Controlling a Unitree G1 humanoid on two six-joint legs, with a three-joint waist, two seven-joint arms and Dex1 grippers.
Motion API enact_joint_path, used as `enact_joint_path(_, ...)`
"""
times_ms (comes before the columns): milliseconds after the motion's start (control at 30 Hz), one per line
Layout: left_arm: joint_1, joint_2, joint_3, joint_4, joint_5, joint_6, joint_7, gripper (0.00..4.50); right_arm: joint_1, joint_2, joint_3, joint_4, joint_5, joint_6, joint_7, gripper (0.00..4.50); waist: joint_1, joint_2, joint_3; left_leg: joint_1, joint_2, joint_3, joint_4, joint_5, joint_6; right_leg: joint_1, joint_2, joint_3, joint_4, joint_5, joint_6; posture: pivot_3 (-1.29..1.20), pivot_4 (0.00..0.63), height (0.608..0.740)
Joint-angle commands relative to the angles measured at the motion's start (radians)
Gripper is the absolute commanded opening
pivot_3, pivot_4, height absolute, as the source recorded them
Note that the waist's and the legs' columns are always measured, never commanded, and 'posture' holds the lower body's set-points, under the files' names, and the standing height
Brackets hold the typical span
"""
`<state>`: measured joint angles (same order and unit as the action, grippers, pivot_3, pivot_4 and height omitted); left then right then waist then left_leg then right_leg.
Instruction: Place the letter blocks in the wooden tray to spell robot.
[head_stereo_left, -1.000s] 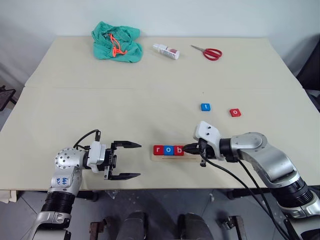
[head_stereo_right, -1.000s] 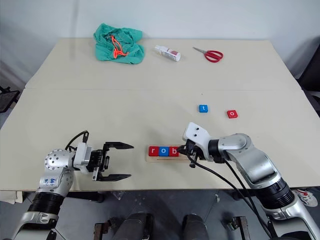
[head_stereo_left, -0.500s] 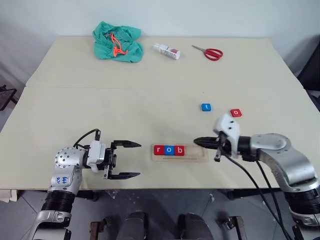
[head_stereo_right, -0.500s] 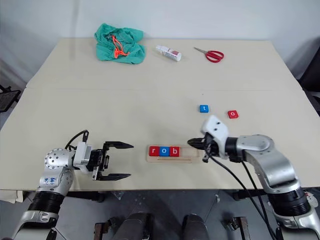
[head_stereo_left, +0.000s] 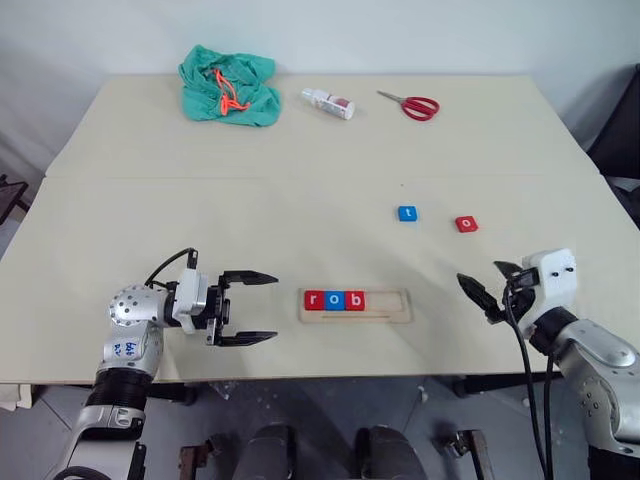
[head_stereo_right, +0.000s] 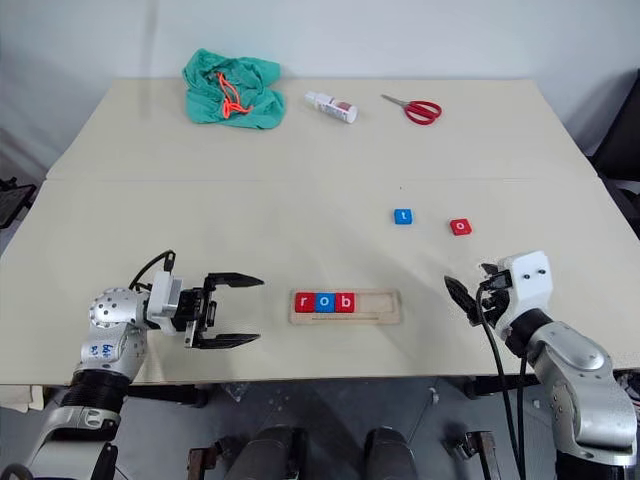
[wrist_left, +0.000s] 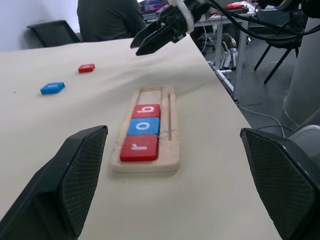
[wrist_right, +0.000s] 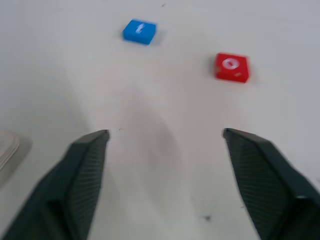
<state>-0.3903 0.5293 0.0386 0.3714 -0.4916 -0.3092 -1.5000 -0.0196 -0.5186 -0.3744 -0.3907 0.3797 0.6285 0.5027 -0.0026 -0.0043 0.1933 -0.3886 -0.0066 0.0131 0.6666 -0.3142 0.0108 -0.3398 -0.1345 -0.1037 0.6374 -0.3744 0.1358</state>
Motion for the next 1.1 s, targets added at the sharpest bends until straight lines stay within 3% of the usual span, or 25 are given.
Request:
enact_joint_path(33, -0.025, 0.003, 0.011, 0.026, -0.015, -0.01, -0.052, 4.5, 0.062, 0.051, -0.087, -0.065, 0.009, -0.034, -0.084, 4.43, 0.007, 0.0, 0.0, 0.0, 0.0, 0.0, -0.001, 0.0, 0.0, 0.0, 0.0, 0.0, 0.0, 0.0, 0.0, 0.0, 0.15, 0.74)
enact_joint_path(733, -0.024, 0.022, 0.017, 0.022, -0.022, 0.001, -0.054, 4.5, 0.02, 0.016, -0.098, -0.039, 0.044, 0.011, -0.136, 4.48, 0.002, 0.0, 0.0, 0.0, -0.001, -0.001, 0.0, 0.0, 0.0, 0.0, 0.0, 0.0, 0.001, 0.0, 0.0, 0.0, 0.15, 0.74)
enact_joint_path(1100, -0.004, 0.022, 0.016, -0.012, -0.028, 0.005, -0.044, 4.5, -0.206, -0.011, -0.018, 0.187, 0.009, -0.001, -0.122, 4.48, 0.0, 0.0, 0.0, 0.0, 0.0, -0.001, 0.0, 0.0, 0.0, 0.0, 0.0, 0.0, 0.001, 0.0, 0.0, 0.0, 0.15, 0.74)
